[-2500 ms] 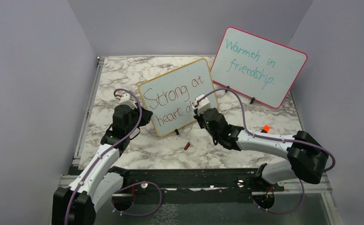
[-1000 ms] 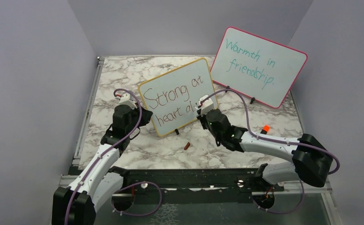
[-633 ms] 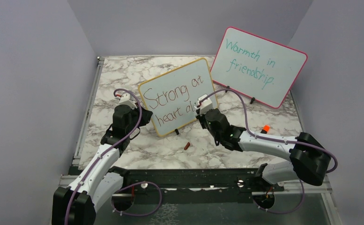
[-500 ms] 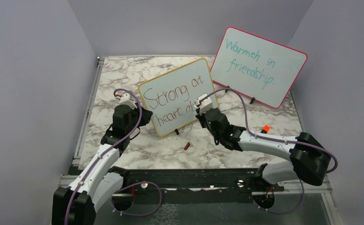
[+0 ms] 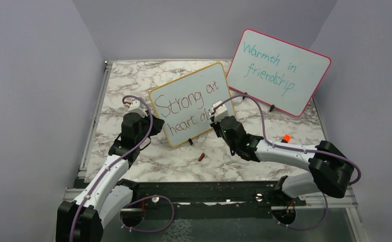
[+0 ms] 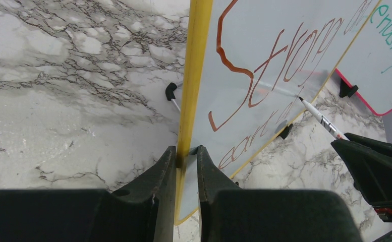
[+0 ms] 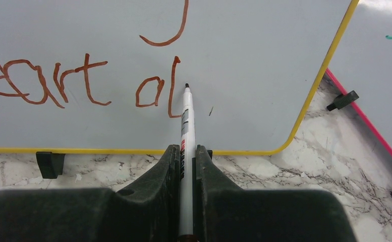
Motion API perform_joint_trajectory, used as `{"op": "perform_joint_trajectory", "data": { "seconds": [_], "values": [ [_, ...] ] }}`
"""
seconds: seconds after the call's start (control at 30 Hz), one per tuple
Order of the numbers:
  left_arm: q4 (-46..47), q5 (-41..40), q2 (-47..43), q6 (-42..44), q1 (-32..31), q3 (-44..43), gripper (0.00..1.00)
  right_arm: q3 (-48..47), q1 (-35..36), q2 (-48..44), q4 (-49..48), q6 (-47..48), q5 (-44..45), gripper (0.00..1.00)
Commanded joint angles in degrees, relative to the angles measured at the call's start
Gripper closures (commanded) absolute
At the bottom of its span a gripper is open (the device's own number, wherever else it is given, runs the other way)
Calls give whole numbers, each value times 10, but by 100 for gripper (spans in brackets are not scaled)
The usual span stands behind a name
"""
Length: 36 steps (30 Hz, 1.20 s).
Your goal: Write a sentence on the whiteboard
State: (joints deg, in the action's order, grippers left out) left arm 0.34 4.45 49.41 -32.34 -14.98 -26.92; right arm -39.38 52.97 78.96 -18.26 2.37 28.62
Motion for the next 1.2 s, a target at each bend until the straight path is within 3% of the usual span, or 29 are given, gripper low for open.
{"op": "perform_joint_trajectory", "data": {
  "seconds": [0.0,0.4,1.17],
  "values": [
    [-3,-37,4,0,3,6,100,3,-4,-11,17,-17,5,99],
    [-3,-39,6,1,3,4,100,27,-3,-28,32,-37,7,99],
    [-3,-37,6,1,3,4,100,-18,-4,5,-7,6,4,99]
  ]
}}
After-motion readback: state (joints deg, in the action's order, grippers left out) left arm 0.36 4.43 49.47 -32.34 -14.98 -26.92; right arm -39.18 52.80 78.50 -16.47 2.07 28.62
